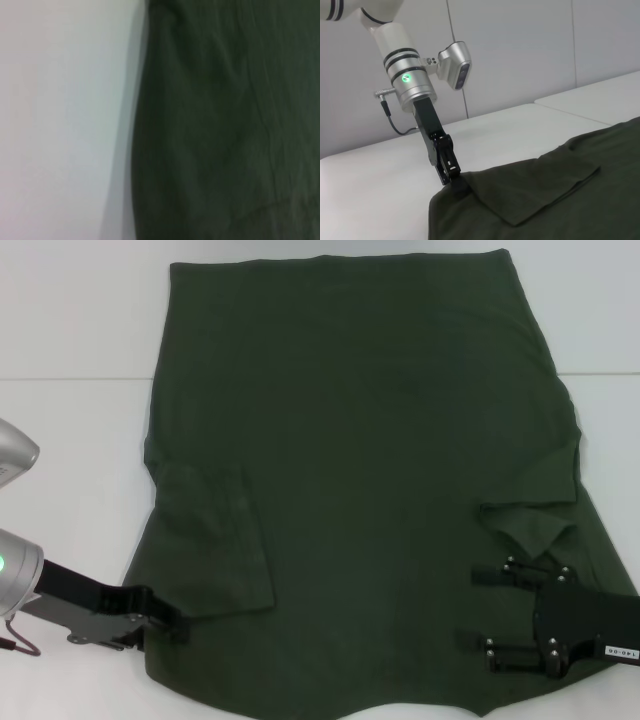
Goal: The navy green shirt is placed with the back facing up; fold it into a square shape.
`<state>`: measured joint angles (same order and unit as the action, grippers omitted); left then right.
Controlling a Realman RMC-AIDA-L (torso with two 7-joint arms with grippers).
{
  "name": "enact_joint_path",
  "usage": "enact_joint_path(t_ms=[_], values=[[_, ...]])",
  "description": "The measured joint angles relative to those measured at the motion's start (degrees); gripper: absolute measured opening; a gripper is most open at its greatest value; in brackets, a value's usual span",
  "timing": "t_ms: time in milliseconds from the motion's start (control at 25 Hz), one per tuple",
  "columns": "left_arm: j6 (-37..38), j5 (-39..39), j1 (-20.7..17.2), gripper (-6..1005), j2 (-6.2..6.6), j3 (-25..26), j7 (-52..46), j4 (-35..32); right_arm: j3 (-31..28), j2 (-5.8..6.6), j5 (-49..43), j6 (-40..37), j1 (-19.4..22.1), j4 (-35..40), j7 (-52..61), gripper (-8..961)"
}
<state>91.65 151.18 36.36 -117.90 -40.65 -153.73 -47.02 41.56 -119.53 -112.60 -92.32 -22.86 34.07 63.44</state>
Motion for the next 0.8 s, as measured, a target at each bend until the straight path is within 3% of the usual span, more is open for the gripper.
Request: enact_joint_path(t_ms=[400, 600, 720, 800], values=[[-0.7, 0.1, 0.2, 228, 0.17, 0.1, 0.1, 0.3, -0.9, 0.06, 0.0, 0.0, -0.4, 0.1, 2.2, 869], [-1.1, -0.6, 0.3, 36, 0.44, 1.1, 1.3, 0.5, -2.0, 0.37, -0.5, -0.4, 0.4, 5.4, 13.5, 869], [-0.9, -0.9, 0.3, 36, 0.60, 1.4, 2.5, 0.5, -2.3, 1.69, -1.9, -1.2, 1.1, 12.0, 28.6, 869], [-0.8, -0.8, 0.4, 37, 0.66, 1.3, 3.3, 0.5, -2.8, 3.97, -3.5, -1.8, 1.1, 15.9, 41.2, 869]])
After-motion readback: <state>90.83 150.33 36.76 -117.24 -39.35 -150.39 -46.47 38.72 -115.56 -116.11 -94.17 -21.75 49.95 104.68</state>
